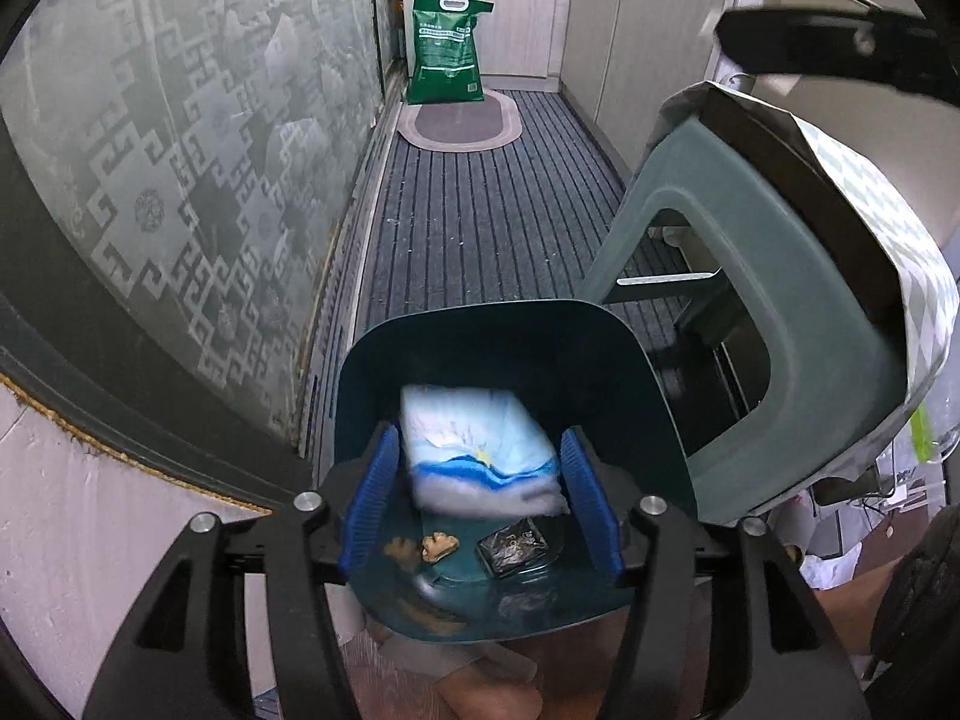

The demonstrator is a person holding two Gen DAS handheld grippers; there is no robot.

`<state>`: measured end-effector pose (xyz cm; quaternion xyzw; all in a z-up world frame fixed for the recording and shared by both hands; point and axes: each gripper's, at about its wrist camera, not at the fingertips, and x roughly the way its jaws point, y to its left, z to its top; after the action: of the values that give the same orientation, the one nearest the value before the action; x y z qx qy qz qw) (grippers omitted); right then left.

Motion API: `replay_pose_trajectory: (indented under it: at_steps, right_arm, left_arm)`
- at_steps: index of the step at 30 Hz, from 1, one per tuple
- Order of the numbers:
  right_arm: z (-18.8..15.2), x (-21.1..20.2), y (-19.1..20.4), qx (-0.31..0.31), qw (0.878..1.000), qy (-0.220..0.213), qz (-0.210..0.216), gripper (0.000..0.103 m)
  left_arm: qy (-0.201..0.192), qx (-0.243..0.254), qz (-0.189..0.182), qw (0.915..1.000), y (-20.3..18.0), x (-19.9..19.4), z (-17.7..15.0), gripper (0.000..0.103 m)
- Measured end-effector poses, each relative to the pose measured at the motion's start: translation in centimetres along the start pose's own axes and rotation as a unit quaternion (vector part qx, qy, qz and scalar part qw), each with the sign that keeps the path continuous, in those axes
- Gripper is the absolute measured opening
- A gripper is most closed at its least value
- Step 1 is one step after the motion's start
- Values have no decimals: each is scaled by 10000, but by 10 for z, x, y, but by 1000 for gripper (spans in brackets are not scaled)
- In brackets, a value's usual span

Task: Collect trash
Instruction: 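Carry the tissue pack and cup over the teal bin and open both grippers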

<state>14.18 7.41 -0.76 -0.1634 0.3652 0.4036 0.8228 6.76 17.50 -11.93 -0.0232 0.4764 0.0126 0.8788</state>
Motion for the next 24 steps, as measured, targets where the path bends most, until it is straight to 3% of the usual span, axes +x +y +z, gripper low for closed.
replay_pose_trajectory:
  at_steps: [12,24]
  right_arm:
    - [-5,37,13,-55,9992,402,51,30]
    - [-29,86,37,-282,9932,1124,64,30]
  left_arm:
    - [-269,-201,-51,9994,17,-25,2,47]
    - [-932,-416,-105,9947,29,-76,14,30]
